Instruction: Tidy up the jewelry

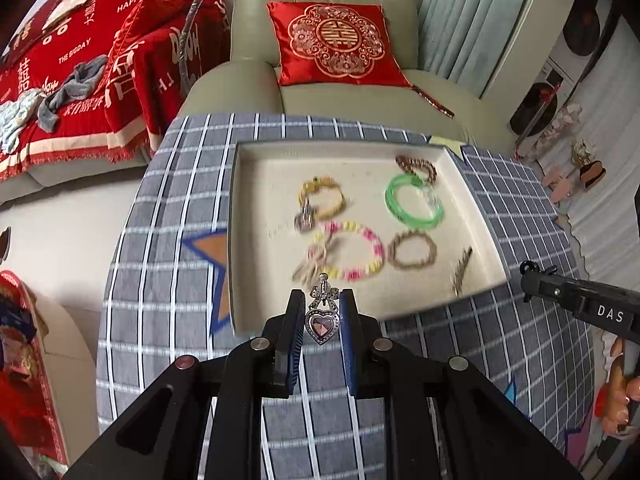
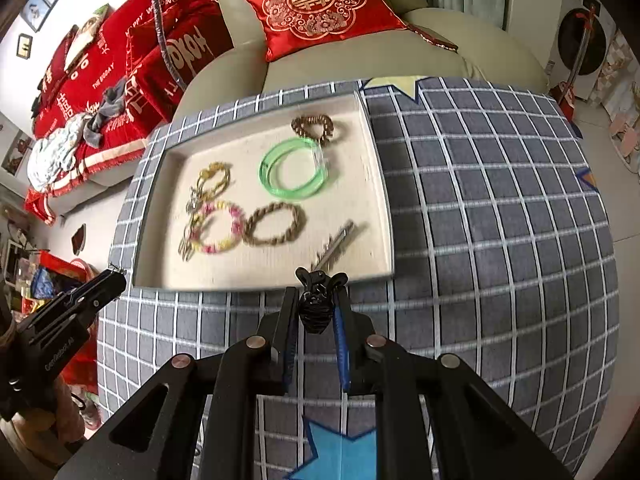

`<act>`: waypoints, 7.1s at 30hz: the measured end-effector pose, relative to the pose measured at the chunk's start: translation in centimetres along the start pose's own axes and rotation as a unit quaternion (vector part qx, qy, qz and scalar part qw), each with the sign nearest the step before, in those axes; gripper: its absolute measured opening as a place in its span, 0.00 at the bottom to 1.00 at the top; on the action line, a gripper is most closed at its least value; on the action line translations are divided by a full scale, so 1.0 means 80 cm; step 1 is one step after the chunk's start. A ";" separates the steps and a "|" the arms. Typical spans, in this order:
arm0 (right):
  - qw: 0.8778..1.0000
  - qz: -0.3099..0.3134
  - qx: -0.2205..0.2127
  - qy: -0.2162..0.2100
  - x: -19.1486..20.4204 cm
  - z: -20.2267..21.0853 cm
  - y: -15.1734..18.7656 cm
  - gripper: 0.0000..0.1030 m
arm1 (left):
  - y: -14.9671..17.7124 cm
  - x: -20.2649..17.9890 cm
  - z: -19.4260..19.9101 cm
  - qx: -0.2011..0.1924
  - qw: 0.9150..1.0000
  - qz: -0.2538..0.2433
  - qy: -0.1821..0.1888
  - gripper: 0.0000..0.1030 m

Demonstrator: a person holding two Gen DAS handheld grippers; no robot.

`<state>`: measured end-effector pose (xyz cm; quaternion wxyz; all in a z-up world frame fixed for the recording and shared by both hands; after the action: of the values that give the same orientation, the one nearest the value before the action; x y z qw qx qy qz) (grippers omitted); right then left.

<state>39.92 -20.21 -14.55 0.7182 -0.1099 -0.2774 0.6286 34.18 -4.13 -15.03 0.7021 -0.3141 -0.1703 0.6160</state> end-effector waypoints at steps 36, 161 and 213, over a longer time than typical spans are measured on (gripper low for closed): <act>0.999 0.020 0.049 -0.010 -0.004 -0.111 -0.036 0.18 | -0.012 0.002 -0.119 0.044 0.998 -0.011 -0.038 0.31; 0.977 0.077 -0.196 0.041 0.051 0.097 0.082 0.81 | 0.092 0.022 0.104 -0.081 0.988 0.009 -0.130 1.00; 0.977 0.075 -0.196 0.042 0.052 0.096 0.081 0.81 | 0.097 0.014 0.101 -0.076 0.989 -0.002 -0.126 1.00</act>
<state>30.57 -16.45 -10.47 0.6442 -0.2959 -0.3556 0.6091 23.44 -0.80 -14.26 0.6502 -0.2859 -0.3039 0.6350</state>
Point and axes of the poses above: each gripper's, at about its wrist camera, not at the fingertips, and z roughly against the way its jaws point, x to its left, y to its underside, the point moved 8 cm from there along -z, roughly the way its jaws point, and after that the axes turned 12 degrees about -x, right-handed, at the moved point
